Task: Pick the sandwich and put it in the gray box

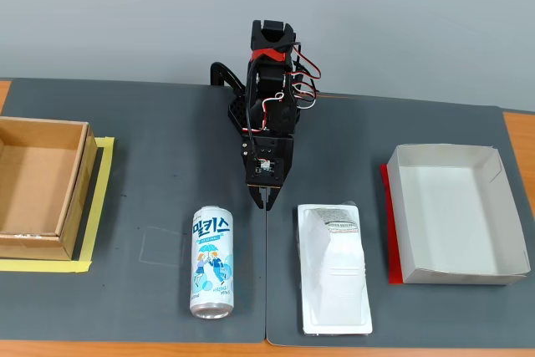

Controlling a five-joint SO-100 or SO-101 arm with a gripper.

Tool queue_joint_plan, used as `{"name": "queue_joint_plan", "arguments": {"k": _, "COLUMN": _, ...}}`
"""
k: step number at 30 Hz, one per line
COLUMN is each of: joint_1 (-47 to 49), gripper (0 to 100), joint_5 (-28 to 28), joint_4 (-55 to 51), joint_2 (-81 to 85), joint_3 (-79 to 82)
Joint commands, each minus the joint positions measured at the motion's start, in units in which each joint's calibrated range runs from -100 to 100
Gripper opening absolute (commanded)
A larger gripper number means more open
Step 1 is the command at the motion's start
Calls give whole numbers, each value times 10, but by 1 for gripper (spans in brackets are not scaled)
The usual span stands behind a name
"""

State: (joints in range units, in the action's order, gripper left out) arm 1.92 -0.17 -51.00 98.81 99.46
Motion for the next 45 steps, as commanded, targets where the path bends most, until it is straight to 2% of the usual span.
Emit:
{"name": "queue_joint_plan", "arguments": {"k": 1, "joint_1": -1, "gripper": 2, "joint_5": -1, "joint_4": -1, "joint_2": 5, "joint_3": 3}}
{"name": "queue_joint_plan", "arguments": {"k": 45, "joint_1": -6, "gripper": 2, "joint_5": -1, "joint_4": -1, "joint_2": 5, "joint_3": 3}}
